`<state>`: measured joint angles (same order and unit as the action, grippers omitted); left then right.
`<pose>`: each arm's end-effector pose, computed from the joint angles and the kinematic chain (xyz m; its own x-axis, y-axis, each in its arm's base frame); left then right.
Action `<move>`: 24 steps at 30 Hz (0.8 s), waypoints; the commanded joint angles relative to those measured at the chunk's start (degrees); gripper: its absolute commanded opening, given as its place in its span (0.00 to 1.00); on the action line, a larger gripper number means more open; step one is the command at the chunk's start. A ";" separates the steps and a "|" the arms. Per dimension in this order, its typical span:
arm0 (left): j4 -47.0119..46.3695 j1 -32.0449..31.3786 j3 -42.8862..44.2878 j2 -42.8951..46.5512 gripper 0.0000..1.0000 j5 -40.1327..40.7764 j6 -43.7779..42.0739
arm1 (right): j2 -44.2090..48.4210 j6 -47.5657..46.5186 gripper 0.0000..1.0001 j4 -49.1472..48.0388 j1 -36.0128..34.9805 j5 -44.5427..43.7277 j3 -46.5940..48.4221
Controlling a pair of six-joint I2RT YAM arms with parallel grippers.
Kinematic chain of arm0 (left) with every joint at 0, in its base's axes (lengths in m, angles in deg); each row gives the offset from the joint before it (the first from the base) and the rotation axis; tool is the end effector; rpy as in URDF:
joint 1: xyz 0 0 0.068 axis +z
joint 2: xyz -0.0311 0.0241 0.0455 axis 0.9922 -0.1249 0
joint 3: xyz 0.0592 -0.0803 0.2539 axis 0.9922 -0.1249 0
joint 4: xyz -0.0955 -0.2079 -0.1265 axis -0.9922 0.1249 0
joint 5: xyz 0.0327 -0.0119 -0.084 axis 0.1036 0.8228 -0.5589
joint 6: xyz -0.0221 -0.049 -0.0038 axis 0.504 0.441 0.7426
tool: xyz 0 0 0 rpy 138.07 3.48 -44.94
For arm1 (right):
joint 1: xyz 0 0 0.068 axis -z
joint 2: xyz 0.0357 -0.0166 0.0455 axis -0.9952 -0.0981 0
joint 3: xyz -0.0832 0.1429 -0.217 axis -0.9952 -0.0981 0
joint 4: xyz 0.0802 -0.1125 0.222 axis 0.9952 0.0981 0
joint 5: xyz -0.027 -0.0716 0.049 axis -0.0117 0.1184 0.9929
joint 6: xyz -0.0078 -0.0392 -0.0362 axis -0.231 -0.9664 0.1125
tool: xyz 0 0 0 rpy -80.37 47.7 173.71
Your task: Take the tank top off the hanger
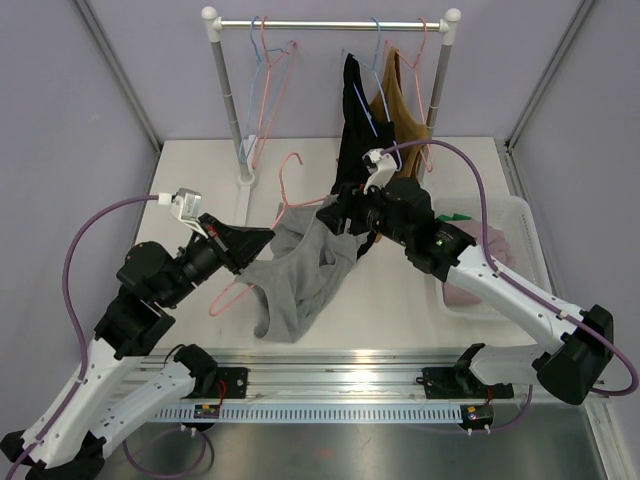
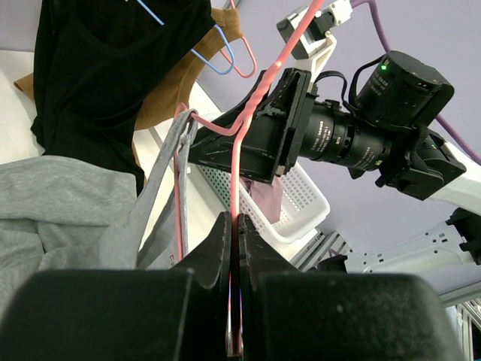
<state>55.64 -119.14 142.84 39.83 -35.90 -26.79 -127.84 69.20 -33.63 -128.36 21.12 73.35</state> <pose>0.0955 -0.0775 0.4046 -0.3758 -0.4256 -0.8232 0.6117 0.5534 -0.5653 0.2131 0.2075 0.3702 -0.4633 0.1414 -0.8749 -0.5786 0.6994 0.4195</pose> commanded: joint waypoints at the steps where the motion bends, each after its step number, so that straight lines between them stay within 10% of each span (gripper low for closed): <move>1: -3.66 -0.25 -0.21 -0.17 0.00 1.56 -0.79 | 2.43 0.06 0.67 -4.51 -0.57 -0.68 -0.40; 9: -5.95 -0.25 -1.35 -1.67 0.00 -1.51 0.52 | -0.63 1.37 0.80 -4.09 -0.57 -1.55 1.08; 18: -4.19 -0.25 -0.74 -1.31 0.00 -0.19 -0.53 | -1.16 0.06 0.37 -2.24 -0.57 -7.88 0.38; 20: -3.75 -0.25 -0.74 -1.31 0.00 0.51 -0.70 | -1.34 -0.47 0.03 -1.45 -0.49 -9.20 0.64; 24: -2.00 -0.25 -0.83 -1.23 0.00 3.41 -1.84 | -0.46 -0.38 0.16 -1.00 -0.57 -9.91 -0.23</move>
<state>55.16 -119.16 141.13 38.04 -34.96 -27.29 -129.92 69.62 -34.07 -128.49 14.24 72.41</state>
